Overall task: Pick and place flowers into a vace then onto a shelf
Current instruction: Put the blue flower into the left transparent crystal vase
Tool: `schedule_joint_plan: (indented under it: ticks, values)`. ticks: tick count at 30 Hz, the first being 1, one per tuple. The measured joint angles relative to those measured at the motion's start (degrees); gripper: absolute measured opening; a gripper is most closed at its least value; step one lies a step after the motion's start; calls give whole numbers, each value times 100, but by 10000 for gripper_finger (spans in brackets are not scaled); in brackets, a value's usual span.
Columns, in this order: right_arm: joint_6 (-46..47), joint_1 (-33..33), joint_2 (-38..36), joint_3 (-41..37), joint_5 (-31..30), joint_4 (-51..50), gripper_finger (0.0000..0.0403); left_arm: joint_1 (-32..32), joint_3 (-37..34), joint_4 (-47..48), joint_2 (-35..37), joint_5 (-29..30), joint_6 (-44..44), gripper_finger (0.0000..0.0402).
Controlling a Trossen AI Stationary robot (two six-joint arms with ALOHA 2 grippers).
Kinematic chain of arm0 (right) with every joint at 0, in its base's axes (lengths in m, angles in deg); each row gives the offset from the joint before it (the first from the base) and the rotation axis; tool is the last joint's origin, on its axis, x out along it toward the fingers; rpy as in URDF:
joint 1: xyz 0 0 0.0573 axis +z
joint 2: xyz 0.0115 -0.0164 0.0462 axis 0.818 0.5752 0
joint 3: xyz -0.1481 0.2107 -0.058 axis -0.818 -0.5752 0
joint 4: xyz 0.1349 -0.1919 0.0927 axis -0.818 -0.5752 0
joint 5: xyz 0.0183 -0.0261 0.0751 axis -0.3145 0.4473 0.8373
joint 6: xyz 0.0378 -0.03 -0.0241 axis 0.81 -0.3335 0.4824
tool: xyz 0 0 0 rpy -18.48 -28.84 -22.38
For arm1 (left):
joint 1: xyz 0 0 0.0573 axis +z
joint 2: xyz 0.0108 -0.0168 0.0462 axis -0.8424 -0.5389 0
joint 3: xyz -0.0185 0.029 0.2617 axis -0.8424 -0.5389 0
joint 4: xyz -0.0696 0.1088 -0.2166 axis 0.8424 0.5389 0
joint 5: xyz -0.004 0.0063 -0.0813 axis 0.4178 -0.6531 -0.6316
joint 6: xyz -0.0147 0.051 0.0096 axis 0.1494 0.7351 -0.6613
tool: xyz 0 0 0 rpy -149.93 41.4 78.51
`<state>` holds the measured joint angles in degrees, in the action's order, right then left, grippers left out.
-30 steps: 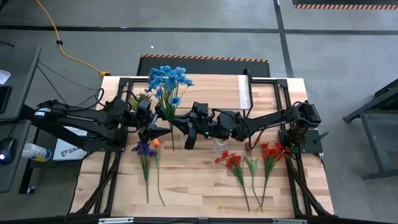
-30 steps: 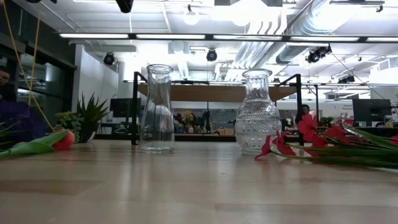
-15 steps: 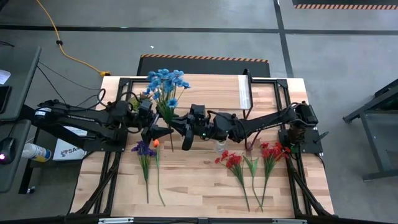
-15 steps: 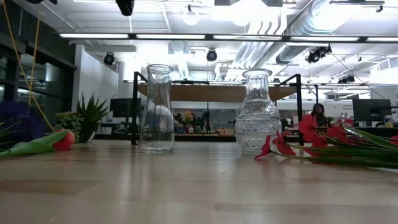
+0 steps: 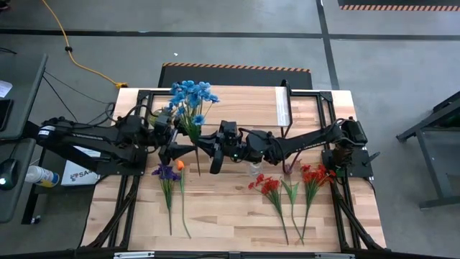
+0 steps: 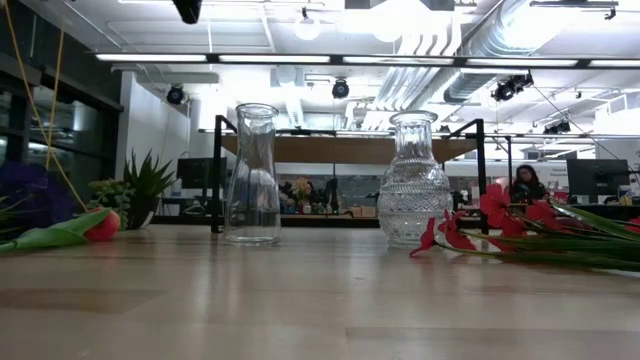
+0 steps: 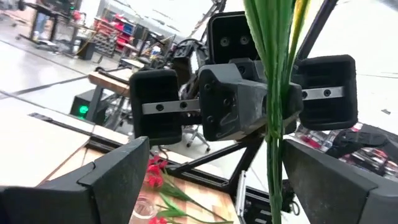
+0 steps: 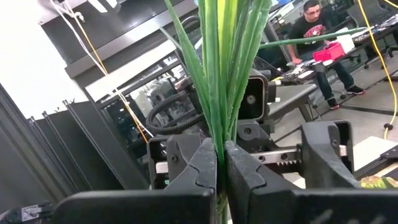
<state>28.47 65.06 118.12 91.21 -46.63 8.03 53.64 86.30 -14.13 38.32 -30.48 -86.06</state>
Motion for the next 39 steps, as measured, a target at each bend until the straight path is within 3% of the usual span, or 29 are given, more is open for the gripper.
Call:
schedule_joint_plan:
  ticks: [16,27,39]
  values:
    - [121,7,-9,68,29,-97,3,0,4,-10,-15,42,-32,394]
    - [119,7,-9,74,111,-210,3,2,0,53,92,-420,-102,394]
    - [161,7,-9,74,79,-245,3,2,-4,46,-38,-360,-133,395]
